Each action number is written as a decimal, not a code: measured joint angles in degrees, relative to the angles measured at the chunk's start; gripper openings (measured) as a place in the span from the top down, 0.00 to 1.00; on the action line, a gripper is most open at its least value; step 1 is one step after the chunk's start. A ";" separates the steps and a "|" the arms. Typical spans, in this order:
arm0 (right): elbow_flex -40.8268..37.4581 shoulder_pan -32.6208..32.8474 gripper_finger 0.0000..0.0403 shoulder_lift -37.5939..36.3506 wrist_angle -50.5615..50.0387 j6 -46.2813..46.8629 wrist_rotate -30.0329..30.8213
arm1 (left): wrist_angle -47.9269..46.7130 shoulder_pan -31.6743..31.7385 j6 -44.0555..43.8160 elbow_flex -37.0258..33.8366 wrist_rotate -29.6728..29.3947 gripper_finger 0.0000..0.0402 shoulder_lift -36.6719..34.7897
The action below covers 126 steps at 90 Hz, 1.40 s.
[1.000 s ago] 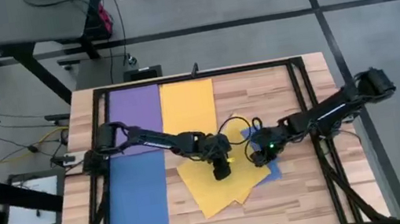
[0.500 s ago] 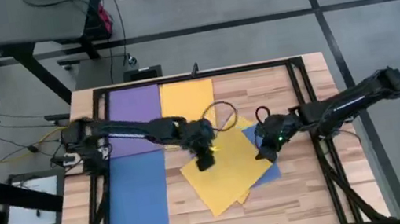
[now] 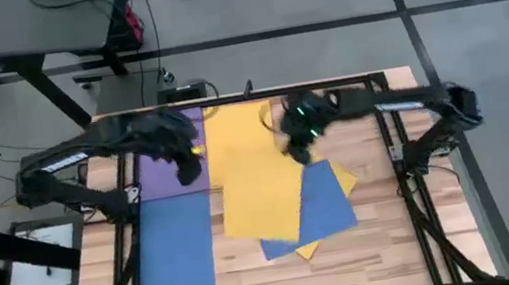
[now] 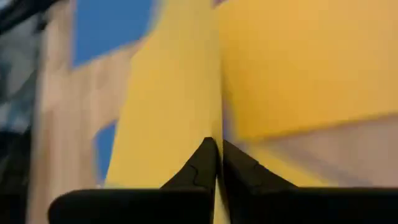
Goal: Organize paper
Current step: Stack the yellow paper on top of the yellow paper
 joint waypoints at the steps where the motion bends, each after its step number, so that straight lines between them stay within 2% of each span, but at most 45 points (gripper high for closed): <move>1: 1.04 -0.61 1.00 0.96 0.04 -0.29 0.04 | -0.02 0.41 0.48 -0.09 -0.07 0.80 -0.21; 15: 15.71 -7.19 1.00 14.53 -0.45 -2.05 0.18 | -1.31 5.22 8.09 -0.51 -0.09 0.80 -1.77; 24: 23.01 -10.35 1.00 22.43 -0.95 0.62 0.72 | -2.58 7.45 12.66 -0.52 -0.07 0.80 -1.62; 37: 29.73 -13.49 1.00 31.26 -3.05 7.74 2.21 | -3.08 9.38 16.60 -0.53 -0.02 0.80 -1.68; 46: 32.20 -13.93 1.00 34.87 -3.21 7.93 2.13 | -2.98 9.55 18.09 -0.53 -0.01 0.80 -1.62; 66: 34.53 -14.32 1.00 37.01 -6.42 4.29 2.62 | -3.02 9.55 19.98 -0.53 0.10 0.80 -1.64; 90: 34.44 -15.41 1.00 37.03 -12.49 -14.20 3.41 | -2.08 12.47 19.60 -0.53 -1.85 0.80 -1.64; 114: 34.44 -14.78 1.00 37.05 -6.86 -29.66 3.40 | -1.97 14.55 20.18 -0.53 -1.79 0.80 -1.64; 126: 34.44 -14.53 1.00 37.05 -7.32 -32.47 3.23 | -1.99 15.10 19.66 -0.53 -1.76 0.80 -1.64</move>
